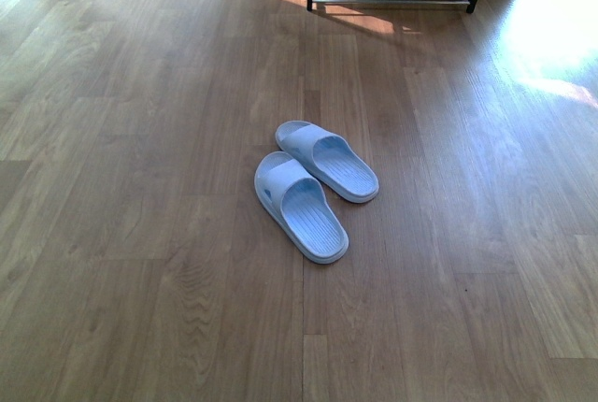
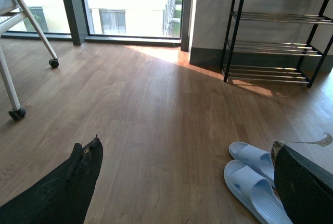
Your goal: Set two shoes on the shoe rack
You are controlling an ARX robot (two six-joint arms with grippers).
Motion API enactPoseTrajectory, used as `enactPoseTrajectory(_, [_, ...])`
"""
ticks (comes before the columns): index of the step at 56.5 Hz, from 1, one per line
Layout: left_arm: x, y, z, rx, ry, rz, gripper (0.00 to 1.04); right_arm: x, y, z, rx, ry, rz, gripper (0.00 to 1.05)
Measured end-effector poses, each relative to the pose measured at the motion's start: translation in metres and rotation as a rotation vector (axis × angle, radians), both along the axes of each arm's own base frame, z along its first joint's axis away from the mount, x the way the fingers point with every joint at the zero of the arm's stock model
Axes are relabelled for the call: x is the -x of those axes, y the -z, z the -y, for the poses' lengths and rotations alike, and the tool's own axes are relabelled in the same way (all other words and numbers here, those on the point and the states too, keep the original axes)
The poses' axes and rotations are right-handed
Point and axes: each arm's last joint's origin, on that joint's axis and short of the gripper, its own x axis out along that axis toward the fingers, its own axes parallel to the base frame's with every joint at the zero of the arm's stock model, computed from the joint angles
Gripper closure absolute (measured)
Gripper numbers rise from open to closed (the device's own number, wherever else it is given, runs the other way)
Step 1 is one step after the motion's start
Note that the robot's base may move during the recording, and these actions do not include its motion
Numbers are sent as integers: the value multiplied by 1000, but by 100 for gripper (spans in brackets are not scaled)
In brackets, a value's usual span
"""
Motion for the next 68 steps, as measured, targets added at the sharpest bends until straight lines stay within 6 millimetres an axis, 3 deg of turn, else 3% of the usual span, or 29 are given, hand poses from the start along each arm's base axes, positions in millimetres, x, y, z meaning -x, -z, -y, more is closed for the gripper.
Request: enactPoseTrajectory(68, [0, 0, 0, 0, 0, 0, 9, 0, 0, 0, 0, 0, 0, 9])
